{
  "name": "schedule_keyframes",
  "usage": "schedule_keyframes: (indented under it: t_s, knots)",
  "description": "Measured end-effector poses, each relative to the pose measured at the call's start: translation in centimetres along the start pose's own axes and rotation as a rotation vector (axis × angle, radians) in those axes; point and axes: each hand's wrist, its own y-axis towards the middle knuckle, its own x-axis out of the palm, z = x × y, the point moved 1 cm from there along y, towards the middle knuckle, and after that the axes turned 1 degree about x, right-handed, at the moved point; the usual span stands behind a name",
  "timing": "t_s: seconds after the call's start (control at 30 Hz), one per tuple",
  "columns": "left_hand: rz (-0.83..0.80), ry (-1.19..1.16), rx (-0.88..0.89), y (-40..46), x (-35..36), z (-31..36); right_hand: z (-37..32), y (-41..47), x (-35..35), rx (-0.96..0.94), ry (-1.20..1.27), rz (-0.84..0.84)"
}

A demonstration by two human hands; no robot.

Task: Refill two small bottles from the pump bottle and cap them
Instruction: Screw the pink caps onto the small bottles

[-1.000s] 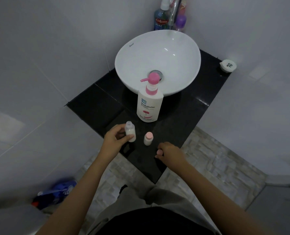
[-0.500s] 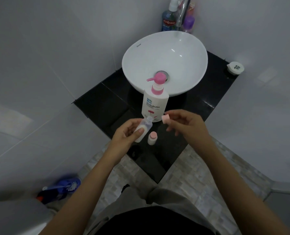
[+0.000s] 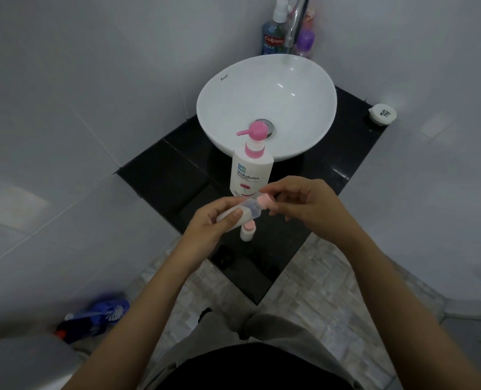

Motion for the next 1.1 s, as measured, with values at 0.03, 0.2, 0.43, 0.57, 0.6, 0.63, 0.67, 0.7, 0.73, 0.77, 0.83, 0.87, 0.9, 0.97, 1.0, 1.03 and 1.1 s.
schedule_keyframes:
  t_s: [0.03, 0.2, 0.43, 0.57, 0.6, 0.63, 0.67, 0.7, 0.73, 0.77, 0.83, 0.87, 0.9, 0.97, 1.0, 1.03, 1.1]
  knots:
    - [0.004, -0.003, -0.002, 0.0, 0.1, 0.0, 0.1, 0.1, 0.0, 0.015, 0.001, 0.006]
    - [0.005, -0.008, -0.002, 0.1, 0.5, -0.1, 0.5, 0.0, 1.0, 0.155, -0.031, 0.125]
    - [0.008, -0.011, -0.006, 0.4, 0.4, 0.2, 0.2, -0.8, 0.4, 0.095, 0.047, 0.057]
    - [-0.002, -0.005, 0.009, 0.3, 0.5, 0.5, 0.4, -0.4, 1.2, 0.189, -0.016, 0.185]
    - [-0.005, -0.003, 0.01, 0.3, 0.6, 0.5, 0.4, -0.4, 1.2, 0.198, -0.031, 0.192]
    - [-0.003, -0.002, 0.01, 0.4, 0.6, 0.6, 0.4, -0.4, 1.1, 0.188, -0.016, 0.173]
    - [0.0, -0.001, 0.01, 0.4, 0.6, 0.6, 0.2, -0.4, 0.8, 0.161, 0.018, 0.13]
    - [0.004, 0.0, 0.01, 0.4, 0.5, 0.6, 0.2, -0.5, 0.5, 0.132, 0.042, 0.087]
    - [0.007, 0.001, 0.011, 0.4, 0.5, 0.7, 0.2, -0.7, 0.3, 0.107, 0.052, 0.057]
    - [0.008, 0.0, 0.013, 0.4, 0.6, 0.7, 0.2, -0.8, 0.3, 0.09, 0.05, 0.049]
    - [0.011, 0.0, 0.019, 0.3, 0.7, 0.8, 0.2, -0.9, 0.7, 0.099, 0.055, 0.1]
    - [0.012, 0.0, 0.022, 0.3, 0.7, 0.8, 0.3, -0.8, 1.1, 0.126, 0.055, 0.146]
    - [0.011, -0.001, 0.023, 0.3, 0.8, 0.8, 0.4, -0.7, 1.4, 0.158, 0.044, 0.188]
    - [0.013, -0.004, 0.017, 0.3, 0.8, 0.7, 0.5, -0.6, 1.6, 0.188, 0.034, 0.218]
    - [0.017, -0.005, 0.013, 0.3, 0.7, 0.7, 0.4, -0.6, 1.5, 0.174, 0.049, 0.201]
    - [0.022, -0.008, 0.01, 0.3, 0.7, 0.6, 0.3, -0.7, 1.2, 0.149, 0.068, 0.163]
    - [0.031, -0.016, 0.004, 0.3, 0.6, 0.7, 0.1, -0.9, 0.8, 0.102, 0.088, 0.085]
